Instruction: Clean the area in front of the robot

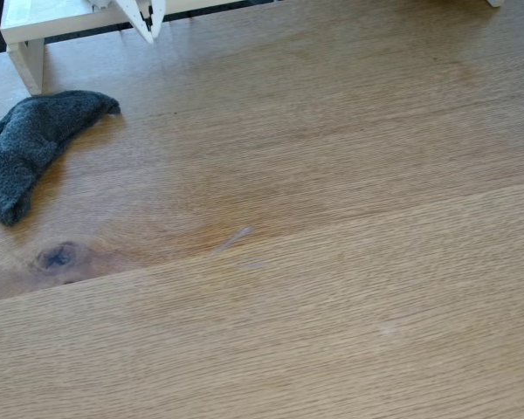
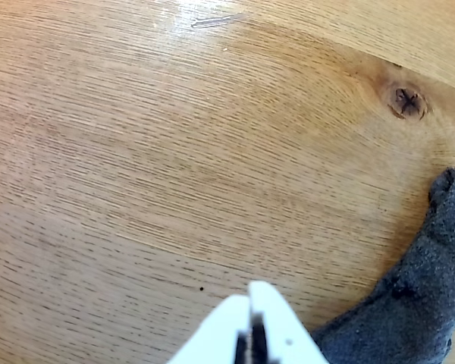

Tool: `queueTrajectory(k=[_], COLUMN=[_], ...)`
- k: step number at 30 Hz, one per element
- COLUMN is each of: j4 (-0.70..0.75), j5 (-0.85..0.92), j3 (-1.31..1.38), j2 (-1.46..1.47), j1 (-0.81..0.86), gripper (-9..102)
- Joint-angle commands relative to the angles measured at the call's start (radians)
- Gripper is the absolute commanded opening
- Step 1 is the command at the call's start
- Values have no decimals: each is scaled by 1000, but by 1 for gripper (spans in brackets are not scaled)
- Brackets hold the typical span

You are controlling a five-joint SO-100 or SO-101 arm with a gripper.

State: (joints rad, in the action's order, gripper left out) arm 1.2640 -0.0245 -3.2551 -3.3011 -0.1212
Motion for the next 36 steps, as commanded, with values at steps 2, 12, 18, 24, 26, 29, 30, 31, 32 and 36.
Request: queueTrajectory(k=[2, 12, 18, 24, 26, 29, 30, 31, 32, 36], j4=[-78, -81, -224, -278, -242, -229, -229, -236, -244, -267], j5=[71, 75, 127, 100, 52, 2, -17, -31, -40, -20], j3=[-26, -26, 110, 635, 815, 1023, 1078, 1123, 1161, 1216], j2=[241, 247, 495, 969, 1088, 1212, 1252, 1285, 1315, 1445], j1=[-74, -78, -117, -97, -37, 124, 195, 270, 347, 634], gripper=[0, 0, 7, 17, 28, 37, 40, 41, 41, 43])
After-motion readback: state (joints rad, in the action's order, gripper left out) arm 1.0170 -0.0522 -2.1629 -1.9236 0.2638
